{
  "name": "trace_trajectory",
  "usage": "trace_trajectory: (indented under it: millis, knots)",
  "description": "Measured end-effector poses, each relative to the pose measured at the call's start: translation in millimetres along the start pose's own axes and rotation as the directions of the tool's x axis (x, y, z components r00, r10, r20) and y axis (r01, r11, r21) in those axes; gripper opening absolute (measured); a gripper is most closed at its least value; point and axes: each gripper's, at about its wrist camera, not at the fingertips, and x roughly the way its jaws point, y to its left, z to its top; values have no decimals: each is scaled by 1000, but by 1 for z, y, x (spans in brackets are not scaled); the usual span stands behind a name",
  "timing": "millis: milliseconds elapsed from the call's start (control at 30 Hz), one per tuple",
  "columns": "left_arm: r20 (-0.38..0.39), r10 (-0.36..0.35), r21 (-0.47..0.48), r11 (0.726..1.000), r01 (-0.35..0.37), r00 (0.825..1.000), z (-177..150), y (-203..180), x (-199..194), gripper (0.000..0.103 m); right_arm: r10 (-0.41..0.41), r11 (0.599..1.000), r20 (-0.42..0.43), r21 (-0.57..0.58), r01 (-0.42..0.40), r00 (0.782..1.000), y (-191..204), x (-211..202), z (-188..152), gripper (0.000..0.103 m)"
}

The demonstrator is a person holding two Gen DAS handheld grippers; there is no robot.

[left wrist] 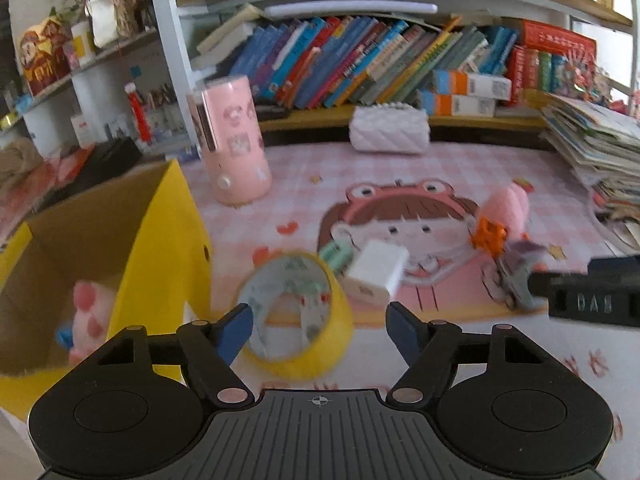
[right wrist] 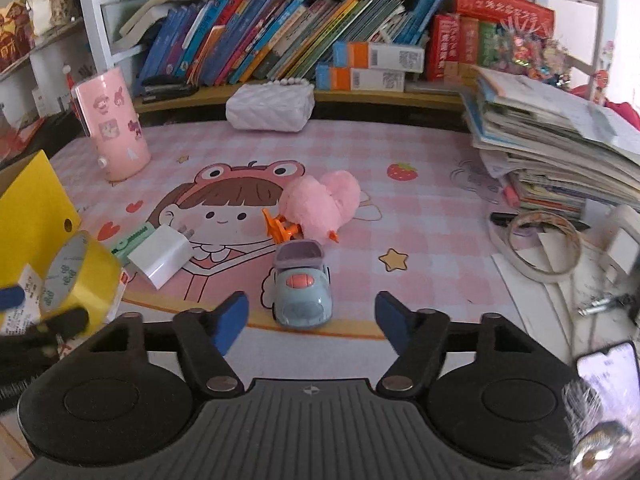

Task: Organize objects

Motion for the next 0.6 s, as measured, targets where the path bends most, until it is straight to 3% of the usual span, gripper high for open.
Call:
trace_trajectory:
  millis: [33, 100, 133, 233, 400, 467, 600]
  knots:
    - [5, 6, 0, 1000, -6, 1000, 2, -1, 3, 73, 1, 1000, -1, -4, -1, 1000, 0, 3, 2, 67]
    - [-8, 6, 12, 1000, -6, 1000, 6, -4, 13, 53, 3, 1000, -4, -12, -3, 1000, 0, 9, 4, 67]
    - [-33, -3, 18, 1000, 3, 999, 7, -6, 20, 49, 6, 1000, -7, -18, -6, 1000, 0, 12, 5, 65]
    - [-68, -20, 6, 1000, 21, 997, 6, -7, 31, 47, 21, 999, -24, -33, -22, 999, 2, 22, 8, 62]
    - [-116, -31, 0, 1000, 32, 993, 2, -6, 46, 25, 46, 998, -52, -42, -48, 998, 6, 39, 11, 61]
    - [-126, -49, 0, 999, 49, 991, 1, -6, 49, 22, 54, 998, -69, -39, -57, 996, 7, 45, 11, 60]
    - [-124, -75, 14, 997, 77, 989, 0, -6, 47, 10, 33, 998, -85, -52, -37, 996, 9, 52, 10, 45]
